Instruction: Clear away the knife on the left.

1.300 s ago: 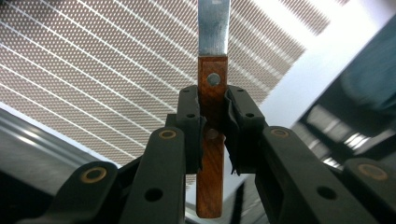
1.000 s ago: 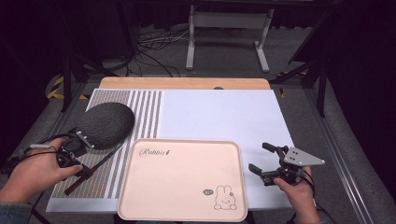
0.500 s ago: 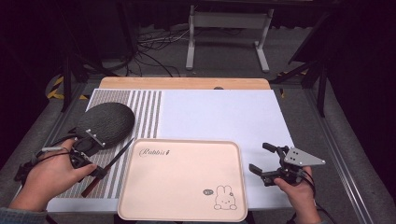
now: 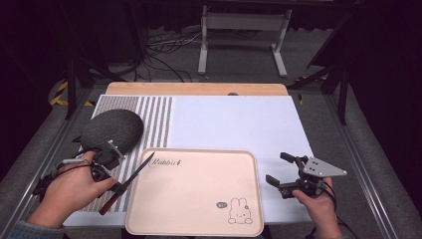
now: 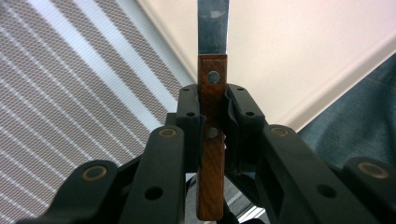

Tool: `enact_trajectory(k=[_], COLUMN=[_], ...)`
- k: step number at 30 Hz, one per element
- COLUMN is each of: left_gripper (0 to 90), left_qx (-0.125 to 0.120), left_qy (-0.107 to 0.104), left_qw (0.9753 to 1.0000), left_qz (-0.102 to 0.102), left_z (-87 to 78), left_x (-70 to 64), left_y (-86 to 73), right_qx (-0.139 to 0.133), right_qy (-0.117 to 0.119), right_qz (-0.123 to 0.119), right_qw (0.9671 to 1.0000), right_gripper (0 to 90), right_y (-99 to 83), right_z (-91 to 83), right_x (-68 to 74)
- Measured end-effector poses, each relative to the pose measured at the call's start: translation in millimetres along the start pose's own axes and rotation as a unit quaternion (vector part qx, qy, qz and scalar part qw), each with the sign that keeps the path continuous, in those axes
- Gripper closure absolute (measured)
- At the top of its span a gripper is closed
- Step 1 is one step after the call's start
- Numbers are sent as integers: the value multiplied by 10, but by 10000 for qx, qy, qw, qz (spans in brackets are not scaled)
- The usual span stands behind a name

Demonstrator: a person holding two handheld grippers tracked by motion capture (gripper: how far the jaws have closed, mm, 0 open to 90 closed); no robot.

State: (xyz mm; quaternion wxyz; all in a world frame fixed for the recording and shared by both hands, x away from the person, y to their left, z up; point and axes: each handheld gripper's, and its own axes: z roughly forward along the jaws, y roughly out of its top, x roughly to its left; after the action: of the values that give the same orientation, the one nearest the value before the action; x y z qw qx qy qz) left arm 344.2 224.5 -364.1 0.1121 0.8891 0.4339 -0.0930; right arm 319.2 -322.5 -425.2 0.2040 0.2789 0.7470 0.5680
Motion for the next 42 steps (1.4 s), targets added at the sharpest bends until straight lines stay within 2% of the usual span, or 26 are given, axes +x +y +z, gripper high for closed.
enact_trajectory(k=[8,13,18,30,34,42], left_gripper=[778,778,778,778,778,777], left_qx=[-33,-24,9,-24,22,208], left_qy=[-96,-139,-111,-231,-225,-205], left_qw=[9999,9999,9999,9997,9997,9996], left_qz=[-14,-19,59,7,-64,-64], left_z=[92,157,233,437,510,631], left_x=[-129,-161,-208,-295,-318,-345], left_y=[119,171,243,386,414,454], right_qx=[0,20,30,28,38,30], right_qy=[8,-2,5,-34,-39,-27], right_qz=[4,27,29,67,60,63], right_qw=[10000,10000,10000,10000,10000,10000], right_gripper=[49,50,48,48,48,48], right_y=[-7,-9,-13,-16,-19,-16], right_z=[6,3,8,-9,-5,-12], right_x=[-6,-8,-11,-26,-27,-27])
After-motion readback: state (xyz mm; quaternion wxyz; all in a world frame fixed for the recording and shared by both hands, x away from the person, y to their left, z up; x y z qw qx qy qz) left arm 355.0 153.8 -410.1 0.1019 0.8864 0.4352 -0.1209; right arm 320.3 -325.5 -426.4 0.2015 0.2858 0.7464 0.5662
